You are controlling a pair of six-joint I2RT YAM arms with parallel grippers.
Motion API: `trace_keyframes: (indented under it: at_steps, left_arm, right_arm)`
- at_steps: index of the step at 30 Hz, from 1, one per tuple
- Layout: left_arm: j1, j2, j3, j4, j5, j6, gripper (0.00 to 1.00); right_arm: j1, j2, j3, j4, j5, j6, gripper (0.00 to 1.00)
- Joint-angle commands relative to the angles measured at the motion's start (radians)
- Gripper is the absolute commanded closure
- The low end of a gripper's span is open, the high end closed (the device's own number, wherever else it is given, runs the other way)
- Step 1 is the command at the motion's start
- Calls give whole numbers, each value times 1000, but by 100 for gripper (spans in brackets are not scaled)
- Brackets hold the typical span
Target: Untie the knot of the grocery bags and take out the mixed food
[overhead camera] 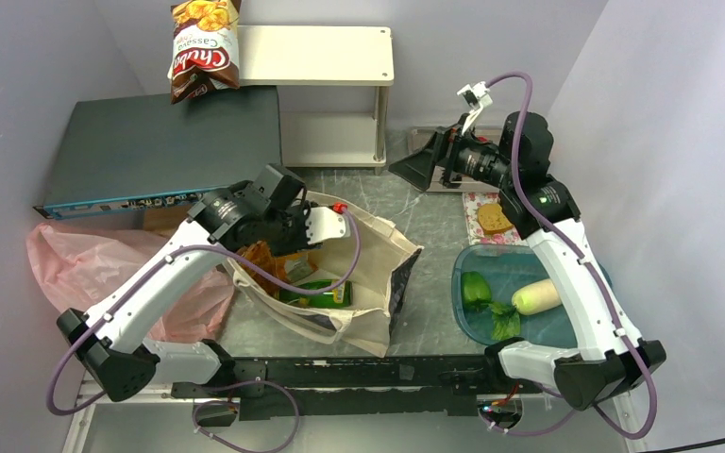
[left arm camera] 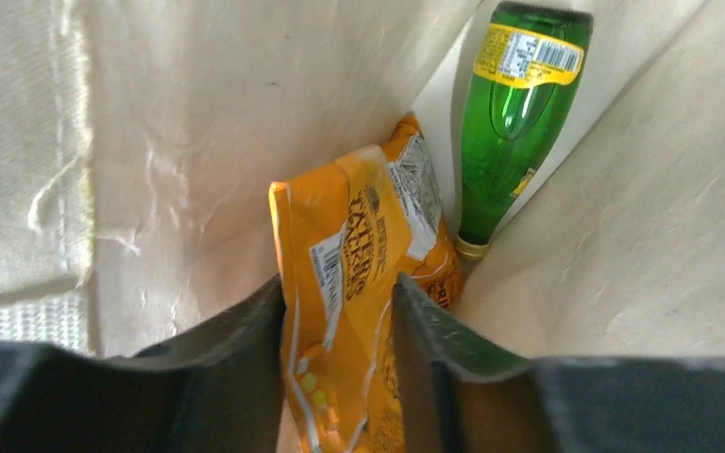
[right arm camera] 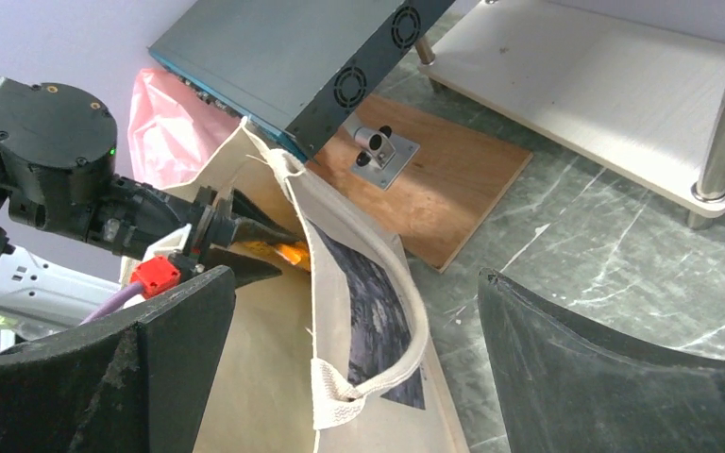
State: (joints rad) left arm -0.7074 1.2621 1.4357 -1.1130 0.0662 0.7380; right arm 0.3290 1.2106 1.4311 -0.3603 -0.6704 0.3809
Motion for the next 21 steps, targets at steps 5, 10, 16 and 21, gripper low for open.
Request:
trace_keyframes:
  at_steps: [5, 10, 16, 21]
  left_arm:
    - [-15, -36, 145, -115, 83, -21, 100]
    - [-13, -104, 319, -80, 201, 8, 100]
    - [-13, -85, 563, 17, 236, -5, 100]
    - [-13, -58, 673, 179, 212, 3, 100]
  right_arm:
    - [3, -56, 15, 14, 19, -72, 0]
    - [2, -82, -25, 83, -16, -74, 0]
    - [29, -77, -40, 163, -125, -101, 0]
    - [143, -73, -26, 157, -157, -257, 0]
